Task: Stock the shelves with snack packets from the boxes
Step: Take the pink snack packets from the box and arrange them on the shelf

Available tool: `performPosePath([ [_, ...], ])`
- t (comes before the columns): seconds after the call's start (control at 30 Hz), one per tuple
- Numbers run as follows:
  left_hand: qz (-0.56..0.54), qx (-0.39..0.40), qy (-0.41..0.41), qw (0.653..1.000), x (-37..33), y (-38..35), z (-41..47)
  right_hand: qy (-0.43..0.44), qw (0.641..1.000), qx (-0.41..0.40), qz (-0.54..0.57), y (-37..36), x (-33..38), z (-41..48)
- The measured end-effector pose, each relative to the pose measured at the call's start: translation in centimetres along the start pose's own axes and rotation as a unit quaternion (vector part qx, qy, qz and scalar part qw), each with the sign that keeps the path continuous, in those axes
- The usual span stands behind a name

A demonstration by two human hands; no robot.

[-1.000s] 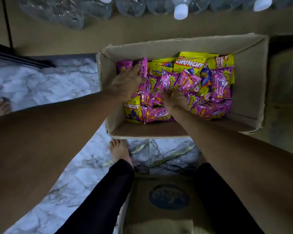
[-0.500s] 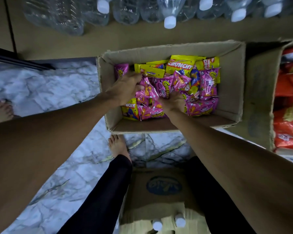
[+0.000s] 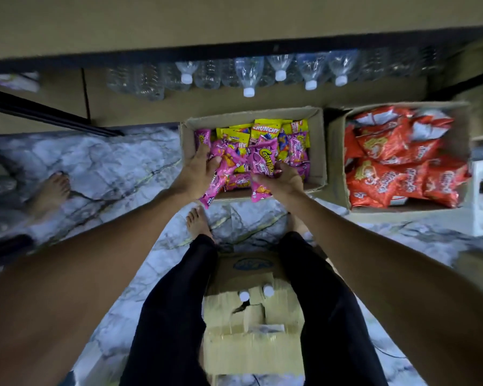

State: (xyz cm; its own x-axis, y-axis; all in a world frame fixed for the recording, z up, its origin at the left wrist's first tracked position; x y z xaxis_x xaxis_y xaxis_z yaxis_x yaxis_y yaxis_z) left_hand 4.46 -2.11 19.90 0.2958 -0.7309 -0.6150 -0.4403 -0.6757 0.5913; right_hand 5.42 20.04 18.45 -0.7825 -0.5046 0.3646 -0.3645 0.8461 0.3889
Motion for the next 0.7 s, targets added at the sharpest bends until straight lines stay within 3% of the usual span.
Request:
performPosePath([
  [0.33,-0.072,0.084,0.062,0.992,-12.5,11.6,-14.0,0.067,0.997,0.028,-0.014,8.3,7.3,-21.6],
  [0.7,-0.084,-0.033,-0.001,0.996,-22.9,22.0,-21.7,0.167,0.984,0.041,-0.056,16.7,14.0,-34.3],
])
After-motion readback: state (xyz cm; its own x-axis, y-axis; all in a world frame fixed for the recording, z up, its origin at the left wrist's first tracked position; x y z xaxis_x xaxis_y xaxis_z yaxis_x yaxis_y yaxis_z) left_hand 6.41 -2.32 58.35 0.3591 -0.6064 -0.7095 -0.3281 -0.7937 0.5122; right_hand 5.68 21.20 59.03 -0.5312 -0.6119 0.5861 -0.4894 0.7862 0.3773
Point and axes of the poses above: each hand's wrist, its own z-axis towards the middle knuckle, its own y-axis out of the back of the hand, x = y × z, the point moved 3 cm from there along z, towards the middle knuckle, and after that the axes turned 4 degrees about -y, right-handed, at the moved point
